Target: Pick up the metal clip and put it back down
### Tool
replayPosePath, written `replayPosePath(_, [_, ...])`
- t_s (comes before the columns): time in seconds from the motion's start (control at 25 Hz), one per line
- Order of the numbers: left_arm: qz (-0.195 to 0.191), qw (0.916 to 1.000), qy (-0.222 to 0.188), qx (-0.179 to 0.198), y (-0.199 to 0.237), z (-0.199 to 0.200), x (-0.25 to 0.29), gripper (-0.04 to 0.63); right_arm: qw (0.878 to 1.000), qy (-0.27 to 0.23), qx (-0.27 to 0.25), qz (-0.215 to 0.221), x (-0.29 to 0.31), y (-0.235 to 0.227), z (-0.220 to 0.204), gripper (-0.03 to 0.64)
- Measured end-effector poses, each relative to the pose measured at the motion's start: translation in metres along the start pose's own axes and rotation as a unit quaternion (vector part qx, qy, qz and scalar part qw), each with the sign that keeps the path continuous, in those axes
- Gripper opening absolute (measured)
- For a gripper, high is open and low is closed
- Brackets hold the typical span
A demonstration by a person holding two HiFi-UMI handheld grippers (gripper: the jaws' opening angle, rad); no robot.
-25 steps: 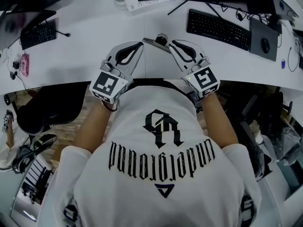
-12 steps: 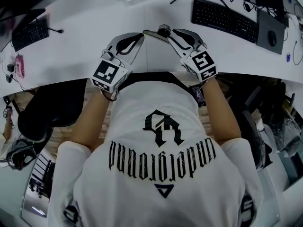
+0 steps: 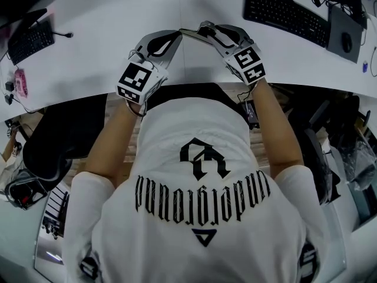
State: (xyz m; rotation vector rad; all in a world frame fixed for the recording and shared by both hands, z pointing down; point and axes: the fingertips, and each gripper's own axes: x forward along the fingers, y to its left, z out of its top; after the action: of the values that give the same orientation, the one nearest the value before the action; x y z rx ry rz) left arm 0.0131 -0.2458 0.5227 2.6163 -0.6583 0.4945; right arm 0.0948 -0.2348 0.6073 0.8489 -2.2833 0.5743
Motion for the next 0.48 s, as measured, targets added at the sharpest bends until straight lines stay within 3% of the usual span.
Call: replayPosePath(0.48, [-0.011,0.9996,0.024,-0.009,0.007,-0.020,0.015,0.012,0.999,0.048,-0.001,0.007,0.031,-0.008,-0.031,0.112])
